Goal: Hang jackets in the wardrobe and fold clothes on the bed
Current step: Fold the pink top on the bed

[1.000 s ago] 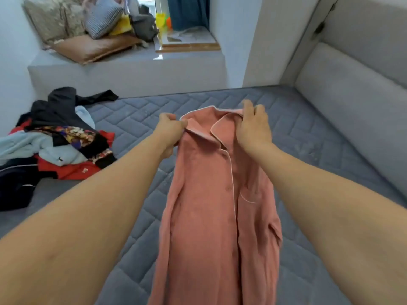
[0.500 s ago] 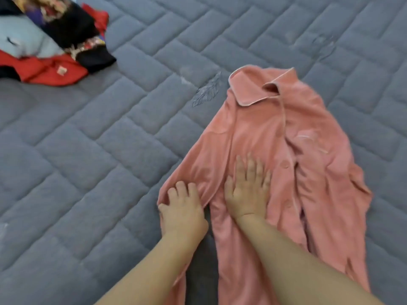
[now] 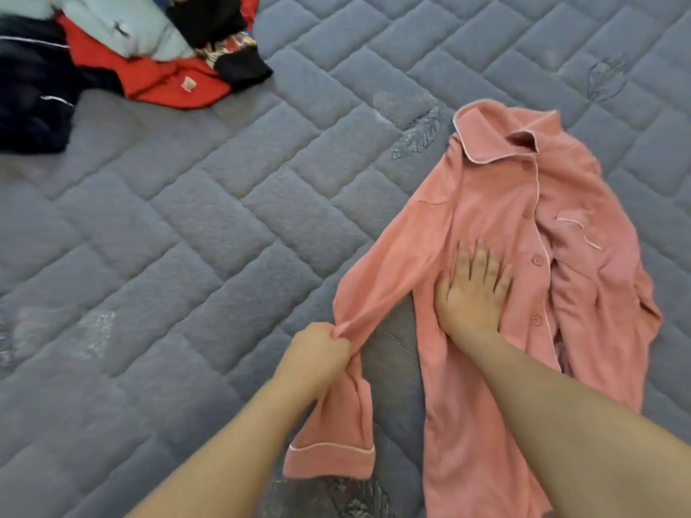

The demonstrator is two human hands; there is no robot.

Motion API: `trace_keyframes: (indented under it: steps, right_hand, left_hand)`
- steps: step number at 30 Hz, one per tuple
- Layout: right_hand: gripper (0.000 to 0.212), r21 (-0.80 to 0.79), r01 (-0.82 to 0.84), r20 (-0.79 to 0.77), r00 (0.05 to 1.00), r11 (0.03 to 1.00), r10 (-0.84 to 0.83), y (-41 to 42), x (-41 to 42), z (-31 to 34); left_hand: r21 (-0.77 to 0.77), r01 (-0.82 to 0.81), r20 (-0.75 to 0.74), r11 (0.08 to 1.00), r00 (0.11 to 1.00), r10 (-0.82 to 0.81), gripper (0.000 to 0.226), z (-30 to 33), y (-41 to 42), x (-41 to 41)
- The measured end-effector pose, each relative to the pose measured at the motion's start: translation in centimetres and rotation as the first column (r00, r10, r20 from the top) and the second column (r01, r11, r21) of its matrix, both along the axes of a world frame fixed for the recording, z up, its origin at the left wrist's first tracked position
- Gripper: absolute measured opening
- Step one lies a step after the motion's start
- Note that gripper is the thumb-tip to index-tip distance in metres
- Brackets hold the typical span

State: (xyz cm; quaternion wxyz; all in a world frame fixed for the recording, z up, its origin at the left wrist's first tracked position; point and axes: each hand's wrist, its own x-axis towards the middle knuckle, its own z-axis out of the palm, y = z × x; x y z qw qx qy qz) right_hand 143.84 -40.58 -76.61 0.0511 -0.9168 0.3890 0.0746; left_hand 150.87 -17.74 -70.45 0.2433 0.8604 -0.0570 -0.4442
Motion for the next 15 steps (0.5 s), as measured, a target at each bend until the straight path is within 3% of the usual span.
trace_keyframes:
  steps: [1, 3, 6, 9, 12, 15]
  right_hand:
    - [0.07, 0.028, -0.014, -0.009, 1.0, 1.0, 0.014, 0.9, 0.8, 1.0]
    - [0.066, 0.128, -0.113, -0.01, 0.993, 0.985, 0.115, 3.4, 3.2, 3.1]
    - [0.071, 0.31, -0.271, 0.038, 0.961, 0.911, 0.273, 7.8, 7.9, 5.8]
    - [0.079, 0.411, -0.257, -0.037, 0.954, 0.875, 0.298, 10.2, 11.7, 7.5]
    - [0.081, 0.487, -0.163, -0.136, 0.956, 0.858, 0.259, 11.1, 14.1, 8.0]
    - [0.077, 0.539, -0.204, -0.167, 0.925, 0.817, 0.341, 12.2, 14.9, 7.7]
  left_hand:
    - [-0.082, -0.141, -0.114, 0.987, 0.985, 0.131, 0.015, 0.7, 1.3, 1.2]
    - [-0.129, -0.28, -0.224, 0.951, 0.943, 0.247, 0.018, 2.3, 4.0, 3.5]
    - [-0.117, -0.242, -0.247, 0.963, 0.947, 0.208, 0.028, 5.5, 7.4, 7.2]
    - [-0.028, -0.048, -0.108, 0.998, 0.993, 0.045, 0.029, 8.4, 9.3, 11.9]
    - [0.208, 0.167, 0.127, 0.964, 0.972, -0.196, 0.026, 10.2, 11.3, 16.4]
    - [0.445, 0.11, 0.303, 0.889, 0.915, -0.265, 0.016, 11.0, 14.6, 19.7]
